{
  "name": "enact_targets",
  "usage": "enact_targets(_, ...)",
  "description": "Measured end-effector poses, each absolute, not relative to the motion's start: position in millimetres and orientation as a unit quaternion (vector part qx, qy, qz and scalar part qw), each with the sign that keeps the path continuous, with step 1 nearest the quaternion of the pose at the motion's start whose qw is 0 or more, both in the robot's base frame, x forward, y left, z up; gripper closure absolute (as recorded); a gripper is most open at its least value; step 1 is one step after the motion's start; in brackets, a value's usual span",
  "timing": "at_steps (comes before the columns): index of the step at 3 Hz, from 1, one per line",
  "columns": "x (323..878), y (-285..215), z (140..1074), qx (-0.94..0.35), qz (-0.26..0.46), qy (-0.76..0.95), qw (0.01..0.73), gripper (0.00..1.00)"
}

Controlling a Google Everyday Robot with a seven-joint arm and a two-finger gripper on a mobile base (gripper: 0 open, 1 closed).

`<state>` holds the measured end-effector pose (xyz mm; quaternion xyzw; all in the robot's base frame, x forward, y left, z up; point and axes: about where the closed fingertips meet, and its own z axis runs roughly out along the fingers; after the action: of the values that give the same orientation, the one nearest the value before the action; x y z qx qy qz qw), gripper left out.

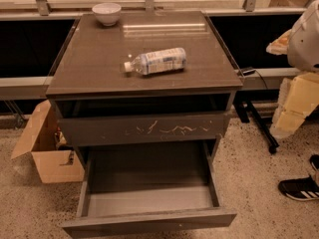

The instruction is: Place blue plastic bottle into middle drawer

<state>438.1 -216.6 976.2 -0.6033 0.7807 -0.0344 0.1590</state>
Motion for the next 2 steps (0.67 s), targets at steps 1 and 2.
enact_targets(1, 443.6, -213.2, 976.2, -0.609, -0.033, 0.775, 0.163, 0.00)
enact_targets(2, 472.4, -194.3, 975.0, -0.640, -0.022, 0.747, 0.180, 0.00)
